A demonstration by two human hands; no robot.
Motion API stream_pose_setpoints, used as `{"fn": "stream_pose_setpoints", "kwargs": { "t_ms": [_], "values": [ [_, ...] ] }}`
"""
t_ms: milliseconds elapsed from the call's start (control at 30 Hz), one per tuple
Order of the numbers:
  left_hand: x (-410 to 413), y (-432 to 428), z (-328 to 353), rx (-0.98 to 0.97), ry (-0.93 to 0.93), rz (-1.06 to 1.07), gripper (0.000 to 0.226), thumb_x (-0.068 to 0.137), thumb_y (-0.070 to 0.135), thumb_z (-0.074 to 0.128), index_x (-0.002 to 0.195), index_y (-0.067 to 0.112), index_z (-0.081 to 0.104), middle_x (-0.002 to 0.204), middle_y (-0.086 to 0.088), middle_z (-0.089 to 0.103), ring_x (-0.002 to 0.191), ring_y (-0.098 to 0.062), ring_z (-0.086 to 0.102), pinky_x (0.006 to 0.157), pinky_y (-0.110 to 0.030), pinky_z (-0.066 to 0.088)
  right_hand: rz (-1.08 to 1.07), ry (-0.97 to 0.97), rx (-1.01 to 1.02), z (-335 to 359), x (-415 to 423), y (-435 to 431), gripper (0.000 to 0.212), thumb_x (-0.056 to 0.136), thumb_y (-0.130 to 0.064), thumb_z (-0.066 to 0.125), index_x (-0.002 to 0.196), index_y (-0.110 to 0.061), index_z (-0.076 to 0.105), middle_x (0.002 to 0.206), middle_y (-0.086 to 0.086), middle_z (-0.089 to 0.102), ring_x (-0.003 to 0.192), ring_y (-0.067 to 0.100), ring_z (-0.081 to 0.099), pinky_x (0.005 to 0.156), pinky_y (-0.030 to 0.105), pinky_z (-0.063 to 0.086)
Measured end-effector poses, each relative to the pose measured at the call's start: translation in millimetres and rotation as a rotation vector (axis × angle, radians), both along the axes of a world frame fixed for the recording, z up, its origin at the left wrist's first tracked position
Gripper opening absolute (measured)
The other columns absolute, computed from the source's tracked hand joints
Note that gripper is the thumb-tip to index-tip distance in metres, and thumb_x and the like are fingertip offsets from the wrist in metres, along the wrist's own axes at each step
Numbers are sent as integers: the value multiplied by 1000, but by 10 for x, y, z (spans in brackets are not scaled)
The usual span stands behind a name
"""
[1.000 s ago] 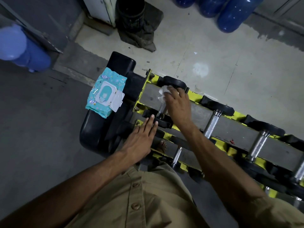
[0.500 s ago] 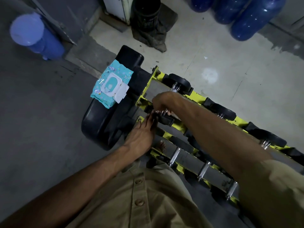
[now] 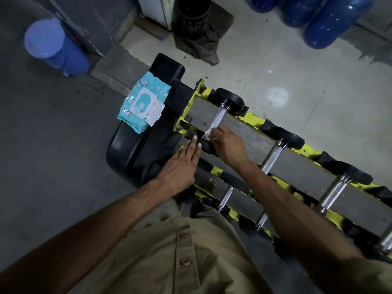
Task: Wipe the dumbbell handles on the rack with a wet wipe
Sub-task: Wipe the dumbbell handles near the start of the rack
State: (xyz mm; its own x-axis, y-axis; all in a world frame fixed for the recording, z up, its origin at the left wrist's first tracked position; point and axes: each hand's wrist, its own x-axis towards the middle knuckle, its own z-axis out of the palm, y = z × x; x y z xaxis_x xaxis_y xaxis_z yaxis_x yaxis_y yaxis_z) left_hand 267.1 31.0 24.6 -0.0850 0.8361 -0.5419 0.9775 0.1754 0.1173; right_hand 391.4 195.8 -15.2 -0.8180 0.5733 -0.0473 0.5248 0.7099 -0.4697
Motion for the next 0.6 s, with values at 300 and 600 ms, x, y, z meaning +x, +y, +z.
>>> {"fn": "stream_pose_setpoints", "kwargs": {
  "t_ms": [300,600],
  "values": [
    [-10,41,99,-32,-28,12,99,99,28,57,163,-1,-13,169,-25,-25,162,-36,-4,130,-44,18,-903,272,-1051,-74,-218,33,24,90,10,57,94,-10,69,64,8,60,41,12,49,41,18,33],
    [-88,51,93,-57,-29,-53,104,98,28,61,162,-1,-15,168,-26,-28,161,-37,-2,130,-45,17,-1031,496,-1344,4,-373,341,32,97,3,36,74,-17,47,56,-2,40,40,8,27,44,20,17]
  ]
}}
